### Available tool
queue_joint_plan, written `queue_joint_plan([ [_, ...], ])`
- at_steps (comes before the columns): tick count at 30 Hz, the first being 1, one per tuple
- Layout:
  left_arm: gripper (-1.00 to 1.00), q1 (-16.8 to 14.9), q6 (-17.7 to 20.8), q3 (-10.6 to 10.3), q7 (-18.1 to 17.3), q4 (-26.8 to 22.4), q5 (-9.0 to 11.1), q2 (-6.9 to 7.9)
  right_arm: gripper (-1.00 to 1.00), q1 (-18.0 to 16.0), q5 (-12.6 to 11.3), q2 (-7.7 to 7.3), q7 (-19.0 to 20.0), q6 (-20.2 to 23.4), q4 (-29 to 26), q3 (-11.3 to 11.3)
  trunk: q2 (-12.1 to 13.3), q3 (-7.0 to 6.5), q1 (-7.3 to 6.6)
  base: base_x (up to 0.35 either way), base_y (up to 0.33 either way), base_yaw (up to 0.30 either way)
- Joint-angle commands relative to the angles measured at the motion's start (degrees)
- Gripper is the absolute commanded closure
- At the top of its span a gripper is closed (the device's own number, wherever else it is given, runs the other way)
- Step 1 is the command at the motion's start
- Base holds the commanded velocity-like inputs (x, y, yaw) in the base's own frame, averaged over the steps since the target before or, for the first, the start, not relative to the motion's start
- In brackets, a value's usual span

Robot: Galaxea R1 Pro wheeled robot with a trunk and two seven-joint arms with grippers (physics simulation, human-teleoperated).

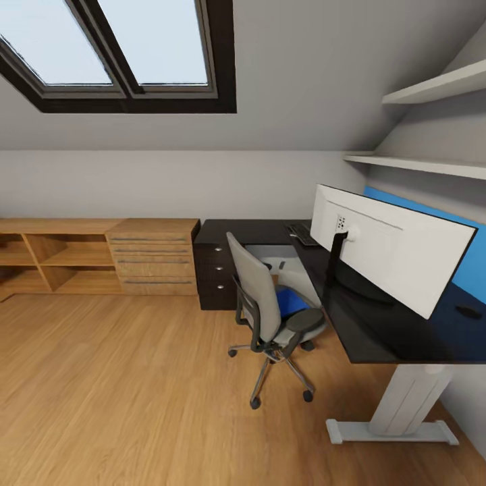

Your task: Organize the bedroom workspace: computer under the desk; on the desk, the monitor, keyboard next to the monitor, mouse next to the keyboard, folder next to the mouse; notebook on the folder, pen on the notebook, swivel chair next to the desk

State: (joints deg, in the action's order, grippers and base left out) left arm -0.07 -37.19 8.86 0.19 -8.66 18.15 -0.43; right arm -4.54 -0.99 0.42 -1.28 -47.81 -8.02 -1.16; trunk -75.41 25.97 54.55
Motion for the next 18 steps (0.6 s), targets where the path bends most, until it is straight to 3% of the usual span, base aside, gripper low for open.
queue_joint_plan([
  [1, -1.00, 0.00, -0.28, 0.28, -0.05, -0.04, -0.21, -0.11, -1.00, -0.03, -0.08, 0.00, -0.04, -0.14, 0.02, -0.07, -0.45, 0.24, 0.23, 0.000, 0.274, 0.000],
  [11, -1.00, -0.02, -0.43, 0.27, -0.10, -0.04, -0.22, -0.18, -1.00, -0.03, -0.15, -0.07, -0.04, -0.09, 0.02, -0.07, -4.46, 2.03, 2.42, -0.018, 0.079, 0.000],
  [18, -1.00, 0.03, -0.43, 0.28, -0.10, -0.04, -0.22, -0.19, -1.00, -0.01, -0.15, -0.13, -0.04, -0.09, 0.02, -0.07, -7.27, 3.29, 3.96, -0.248, 0.003, 0.000],
])
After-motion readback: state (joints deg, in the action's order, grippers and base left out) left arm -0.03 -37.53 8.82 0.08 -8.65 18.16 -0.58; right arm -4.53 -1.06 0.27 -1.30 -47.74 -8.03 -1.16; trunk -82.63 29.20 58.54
